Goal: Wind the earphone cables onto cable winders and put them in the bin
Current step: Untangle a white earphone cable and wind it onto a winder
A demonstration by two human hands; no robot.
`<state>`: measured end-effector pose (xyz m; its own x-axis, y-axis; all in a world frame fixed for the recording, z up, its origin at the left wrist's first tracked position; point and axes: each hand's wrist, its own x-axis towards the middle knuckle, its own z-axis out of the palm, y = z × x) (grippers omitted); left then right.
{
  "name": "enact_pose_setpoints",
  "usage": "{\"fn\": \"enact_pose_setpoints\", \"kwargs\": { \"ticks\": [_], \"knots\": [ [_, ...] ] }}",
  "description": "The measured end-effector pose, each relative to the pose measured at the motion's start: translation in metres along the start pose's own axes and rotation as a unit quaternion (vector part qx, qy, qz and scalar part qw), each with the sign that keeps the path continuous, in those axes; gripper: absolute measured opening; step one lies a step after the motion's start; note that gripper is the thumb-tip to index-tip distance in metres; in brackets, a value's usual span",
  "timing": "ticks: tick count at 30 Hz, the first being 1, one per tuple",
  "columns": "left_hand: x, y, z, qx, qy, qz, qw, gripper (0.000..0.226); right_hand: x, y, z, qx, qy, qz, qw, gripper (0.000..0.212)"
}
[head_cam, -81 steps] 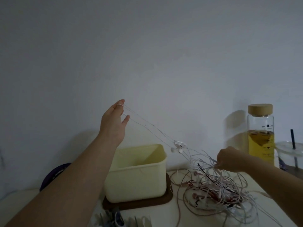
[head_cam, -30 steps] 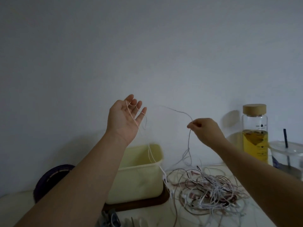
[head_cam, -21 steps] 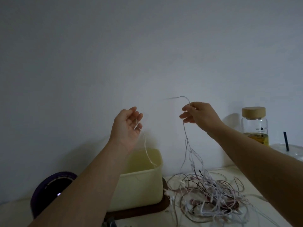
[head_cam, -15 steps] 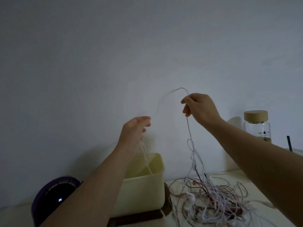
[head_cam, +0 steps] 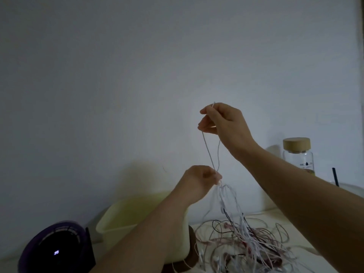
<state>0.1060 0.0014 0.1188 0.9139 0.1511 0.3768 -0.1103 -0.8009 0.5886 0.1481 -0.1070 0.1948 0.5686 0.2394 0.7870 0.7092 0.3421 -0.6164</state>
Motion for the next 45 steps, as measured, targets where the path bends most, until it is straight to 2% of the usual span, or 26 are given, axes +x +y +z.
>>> {"fn": "enact_pose_setpoints", "kwargs": {
  "ticks": [2, 6, 8, 11, 14, 17, 22, 27, 31, 33, 37, 39, 42, 45],
  "knots": [
    [0.003, 0.002, -0.004, -0.024, 0.019, 0.004, 1.000, 0.021, 0.001, -0.005, -0.004, 0.038, 0.010, -0.010, 0.999, 0.023],
    [0.004, 0.008, -0.022, -0.166, 0.099, 0.003, 0.981, 0.018, 0.002, 0.001, -0.017, 0.041, 0.059, 0.004, 0.997, 0.018],
    [0.003, 0.013, -0.032, -0.192, 0.112, -0.002, 0.975, 0.019, -0.003, 0.011, -0.023, 0.034, 0.009, 0.084, 0.996, 0.018],
    [0.003, 0.018, -0.043, -0.185, 0.136, 0.016, 0.973, 0.023, -0.019, 0.032, -0.029, -0.052, -0.153, 0.197, 0.967, 0.023],
    [0.005, 0.019, -0.047, -0.191, 0.159, 0.018, 0.968, 0.024, -0.038, 0.051, -0.026, -0.166, -0.241, 0.193, 0.937, 0.032],
    [0.004, 0.018, -0.045, -0.223, 0.160, -0.003, 0.961, 0.023, -0.047, 0.057, -0.023, -0.139, -0.239, 0.155, 0.949, 0.004],
    [0.001, -0.004, -0.045, -0.293, 0.208, -0.066, 0.931, 0.022, -0.050, 0.063, -0.029, -0.210, -0.167, 0.092, 0.959, 0.017],
    [-0.006, -0.032, -0.043, -0.404, 0.241, -0.160, 0.868, 0.021, -0.056, 0.066, -0.041, -0.105, -0.129, 0.114, 0.979, 0.020],
    [-0.009, -0.047, -0.045, -0.450, 0.282, -0.194, 0.825, 0.024, -0.057, 0.069, -0.043, 0.062, -0.061, 0.175, 0.981, 0.022],
    [-0.011, -0.054, -0.049, -0.491, 0.312, -0.195, 0.790, 0.024, -0.055, 0.067, -0.047, 0.142, -0.011, 0.198, 0.970, 0.023],
    [-0.013, -0.062, -0.056, -0.545, 0.340, -0.179, 0.745, 0.025, -0.053, 0.071, -0.053, 0.152, 0.022, 0.258, 0.954, 0.027],
    [-0.012, -0.062, -0.059, -0.548, 0.347, -0.175, 0.741, 0.025, -0.054, 0.075, -0.050, 0.190, 0.044, 0.290, 0.937, 0.028],
    [-0.012, -0.064, -0.066, -0.541, 0.360, -0.170, 0.741, 0.027, -0.053, 0.077, -0.047, 0.272, 0.128, 0.333, 0.894, 0.029],
    [-0.014, -0.072, -0.073, -0.532, 0.369, -0.172, 0.742, 0.026, -0.051, 0.082, -0.055, 0.288, 0.183, 0.368, 0.865, 0.028]
  ]
}}
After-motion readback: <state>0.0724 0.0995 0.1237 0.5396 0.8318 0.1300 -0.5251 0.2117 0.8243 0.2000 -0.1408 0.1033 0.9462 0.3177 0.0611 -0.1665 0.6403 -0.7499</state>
